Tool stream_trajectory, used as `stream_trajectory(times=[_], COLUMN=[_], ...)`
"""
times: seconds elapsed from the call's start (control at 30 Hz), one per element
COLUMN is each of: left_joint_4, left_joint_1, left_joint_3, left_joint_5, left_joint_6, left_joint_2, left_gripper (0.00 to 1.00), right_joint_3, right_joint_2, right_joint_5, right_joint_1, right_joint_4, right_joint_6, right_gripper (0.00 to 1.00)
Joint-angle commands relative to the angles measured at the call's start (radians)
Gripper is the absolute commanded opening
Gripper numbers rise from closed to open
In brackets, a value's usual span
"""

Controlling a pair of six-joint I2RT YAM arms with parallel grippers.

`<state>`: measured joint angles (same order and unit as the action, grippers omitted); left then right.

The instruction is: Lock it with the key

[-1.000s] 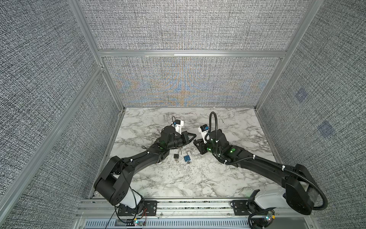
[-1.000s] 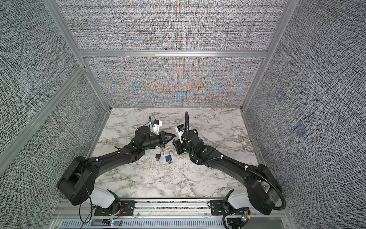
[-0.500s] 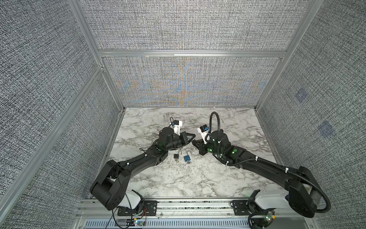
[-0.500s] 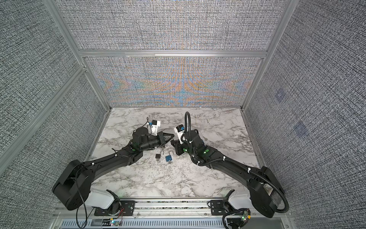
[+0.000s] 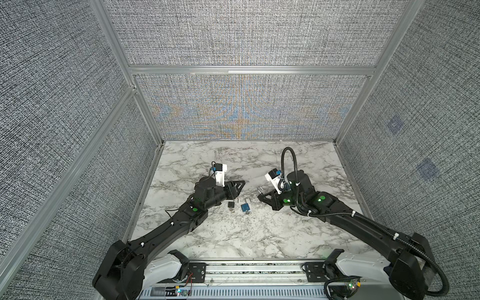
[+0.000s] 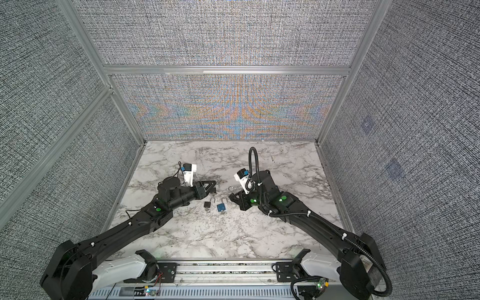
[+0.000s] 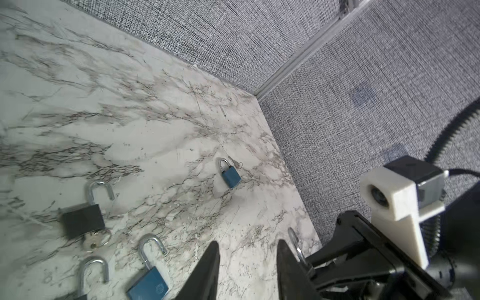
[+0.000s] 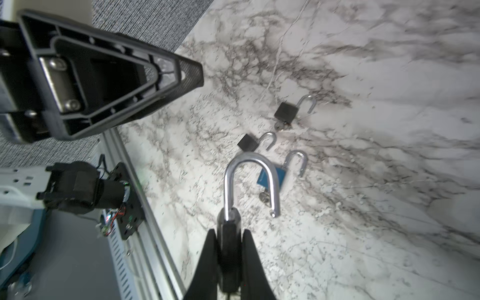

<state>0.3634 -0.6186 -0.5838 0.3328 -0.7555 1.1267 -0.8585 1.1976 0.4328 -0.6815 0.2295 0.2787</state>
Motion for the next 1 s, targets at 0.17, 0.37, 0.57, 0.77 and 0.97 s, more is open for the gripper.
stream_trajectory(times=[0.17,0.37,0.57,0.77,0.97], left_joint_4=[0.198,0.277,0.264,0.225,0.179], left_joint_1=[-0.004,-0.021,-0.031,-0.032,-0.032], left_joint_3=[0.02,0.03,0.028,0.021,0.021], left_joint_5=[0.254,0.386,0.481,0.526,0.506], left_joint_6=[0.12,0.125,0.144,0.167,0.202], left_joint_2=[0.021,0.079,0.124,0.16,0.161], left_gripper=[0.38,0.37,0.36,0.34,0.33], right_joint_3=[0.013,0.025,0.016,-0.011,-0.036], right_joint_2=[0.005,0.013,0.02,0.037,0.044], right_joint_5=[0.17,0.166,0.16,0.136,0.132], right_joint_1=[-0.01,-0.03,-0.035,-0.035,-0.035], right_joint_4=[0.06,0.049,0.051,0.086,0.117], right_joint_6=[-0.021,-0.022,-0.025,-0.045,-0.055], right_gripper=[0.0,0.0,0.0,0.0,0.0])
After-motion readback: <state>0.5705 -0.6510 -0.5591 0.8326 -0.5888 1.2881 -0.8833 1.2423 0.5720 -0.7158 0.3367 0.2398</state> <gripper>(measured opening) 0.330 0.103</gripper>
